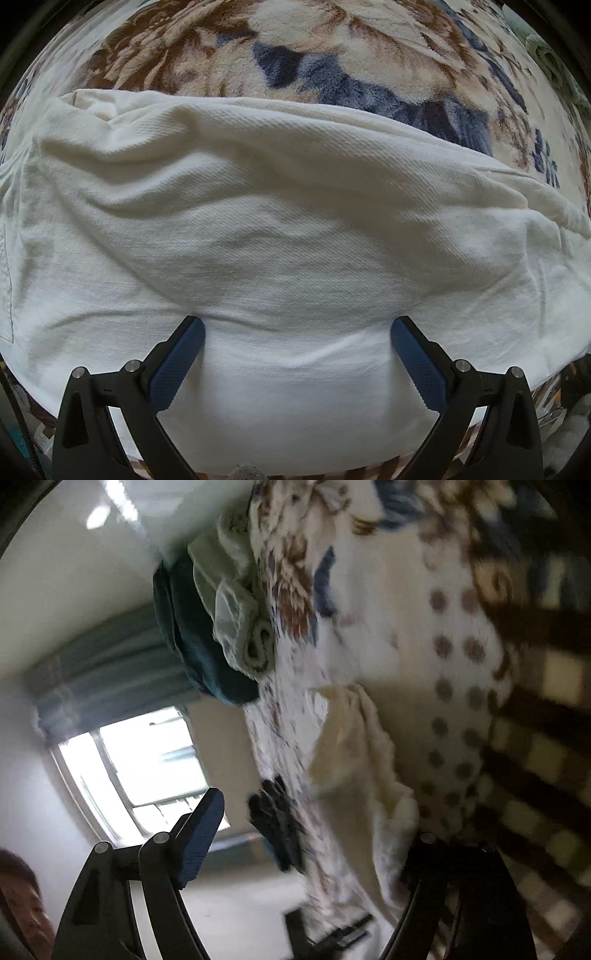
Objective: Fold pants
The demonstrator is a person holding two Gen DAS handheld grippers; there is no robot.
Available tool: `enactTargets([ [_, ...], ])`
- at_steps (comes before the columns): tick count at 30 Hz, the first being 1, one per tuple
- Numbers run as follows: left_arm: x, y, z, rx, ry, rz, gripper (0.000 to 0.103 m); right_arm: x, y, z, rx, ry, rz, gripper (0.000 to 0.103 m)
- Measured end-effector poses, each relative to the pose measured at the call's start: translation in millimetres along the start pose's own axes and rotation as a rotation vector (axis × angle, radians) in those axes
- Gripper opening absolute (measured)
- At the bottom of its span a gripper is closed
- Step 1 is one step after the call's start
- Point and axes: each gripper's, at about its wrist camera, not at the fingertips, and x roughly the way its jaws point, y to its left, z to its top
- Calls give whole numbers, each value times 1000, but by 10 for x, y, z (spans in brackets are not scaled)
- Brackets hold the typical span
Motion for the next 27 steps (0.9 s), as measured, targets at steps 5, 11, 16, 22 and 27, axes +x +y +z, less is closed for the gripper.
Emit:
enactTargets([
  [5,10,1,-1,1,-3,1,103,278,-275,-15,-22,128,-222,82],
  [11,54,-22,14,9,-15,18,103,491,-304,90,-47,38,-255,50],
  [16,113,-40,41,-5,-10,34,103,500,-312,96,-58,1,-362,8],
  [22,-182,108,88,-14,-44,1,103,439,-39,55,-146,-46,-394,6],
  [27,-548,622,70,-87,-107,-17,103,451,566,-353,-324,-43,-460,6],
])
